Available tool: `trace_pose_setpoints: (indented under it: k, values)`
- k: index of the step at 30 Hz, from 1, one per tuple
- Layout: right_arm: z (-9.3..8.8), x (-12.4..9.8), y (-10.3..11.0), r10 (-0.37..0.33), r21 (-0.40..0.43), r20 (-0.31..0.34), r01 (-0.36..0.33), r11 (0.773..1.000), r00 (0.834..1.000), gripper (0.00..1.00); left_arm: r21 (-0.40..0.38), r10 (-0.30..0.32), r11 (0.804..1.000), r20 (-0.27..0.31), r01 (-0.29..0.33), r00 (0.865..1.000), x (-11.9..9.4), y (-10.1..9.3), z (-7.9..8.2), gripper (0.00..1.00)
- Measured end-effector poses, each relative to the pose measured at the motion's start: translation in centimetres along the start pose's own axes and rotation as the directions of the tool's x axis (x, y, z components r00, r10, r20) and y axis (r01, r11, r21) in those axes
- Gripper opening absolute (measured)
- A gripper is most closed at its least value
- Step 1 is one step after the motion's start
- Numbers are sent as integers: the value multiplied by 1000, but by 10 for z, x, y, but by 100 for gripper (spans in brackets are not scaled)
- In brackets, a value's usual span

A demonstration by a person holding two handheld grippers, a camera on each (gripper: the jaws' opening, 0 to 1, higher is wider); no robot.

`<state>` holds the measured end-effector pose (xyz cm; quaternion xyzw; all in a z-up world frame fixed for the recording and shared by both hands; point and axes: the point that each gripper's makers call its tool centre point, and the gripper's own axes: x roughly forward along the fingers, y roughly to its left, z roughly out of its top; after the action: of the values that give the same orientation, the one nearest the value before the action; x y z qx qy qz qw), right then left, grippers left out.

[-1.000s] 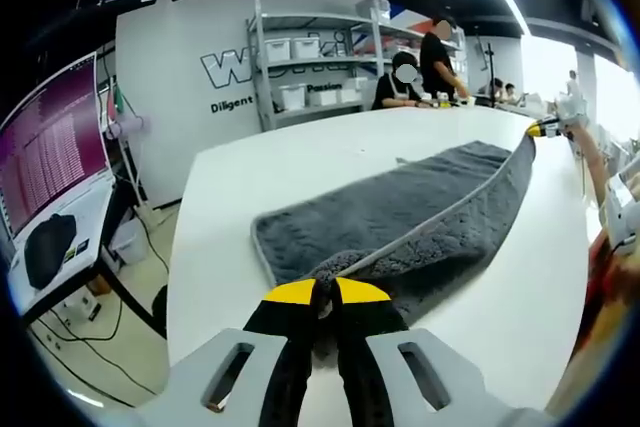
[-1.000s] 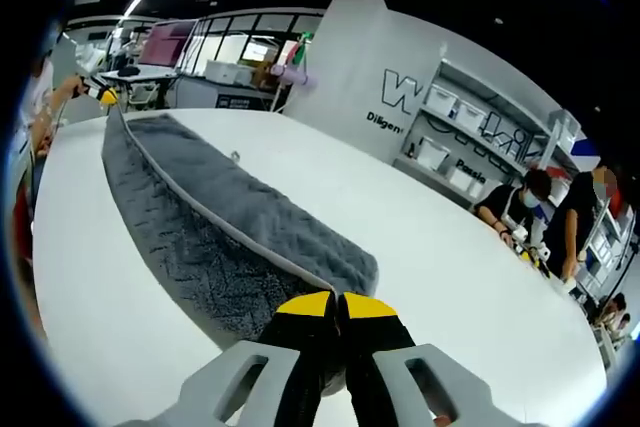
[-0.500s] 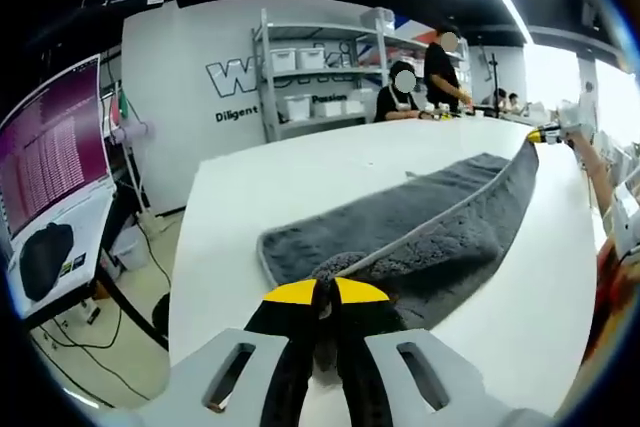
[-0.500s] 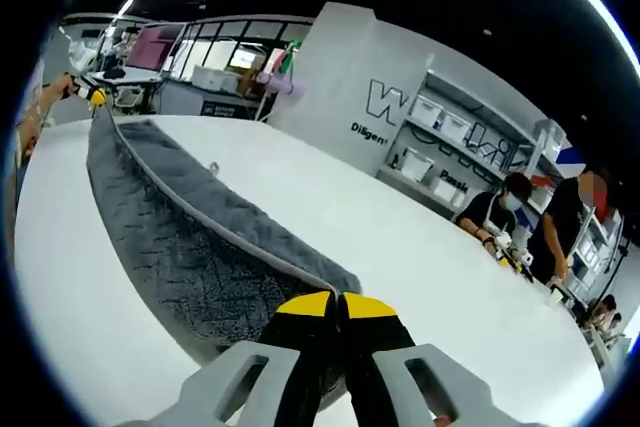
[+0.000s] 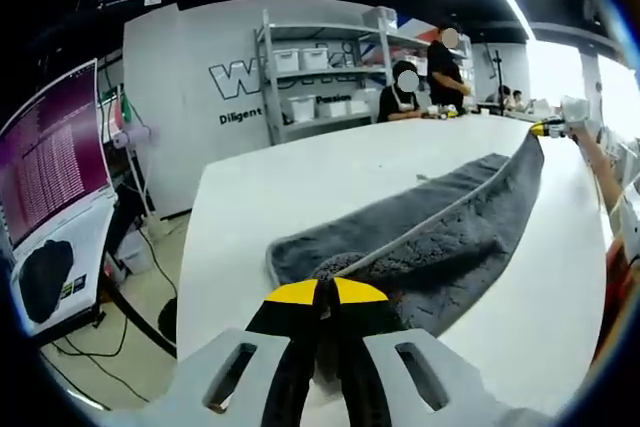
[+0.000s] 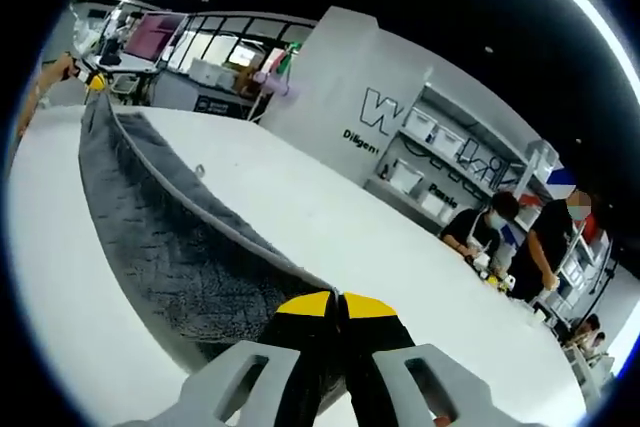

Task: Fold the towel on the table until its edges align and the towel forms a compact rectangular stack.

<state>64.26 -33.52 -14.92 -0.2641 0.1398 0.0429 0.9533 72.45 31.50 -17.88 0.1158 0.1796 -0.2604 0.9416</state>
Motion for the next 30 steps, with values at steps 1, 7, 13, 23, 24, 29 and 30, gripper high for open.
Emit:
trace_pose_setpoints:
  k: [1, 7, 13, 23, 24, 29, 30]
  values:
    - [2, 1, 0, -1, -6, 1, 1, 1000, 1000, 0, 0, 2, 1000, -2, -2, 1000, 1, 1, 0, 3]
    - [10, 7, -5, -17, -18, 1, 17, 1000, 1000, 0, 2, 11, 1000, 3, -11, 1000, 6, 6, 8, 3]
    - [16, 13, -7, -29, -25, 2, 29, 999, 1000, 0, 21, 24, 999, 2, -25, 1000, 12, 14, 17, 3]
    - [22, 20, -14, -56, -17, 16, 56, 998, 998, 0, 22, 36, 999, 25, -37, 999, 22, 23, 32, 3]
    - [23, 21, -15, -61, -14, 21, 61, 998, 998, 0, 22, 39, 999, 29, -39, 999, 23, 25, 34, 3]
    - [25, 23, -17, -71, -5, 33, 71, 997, 997, 0, 27, 43, 999, 45, -45, 998, 26, 29, 44, 3]
    - [25, 25, -17, -72, -5, 33, 73, 997, 997, 0, 26, 44, 999, 51, -45, 998, 27, 31, 47, 3]
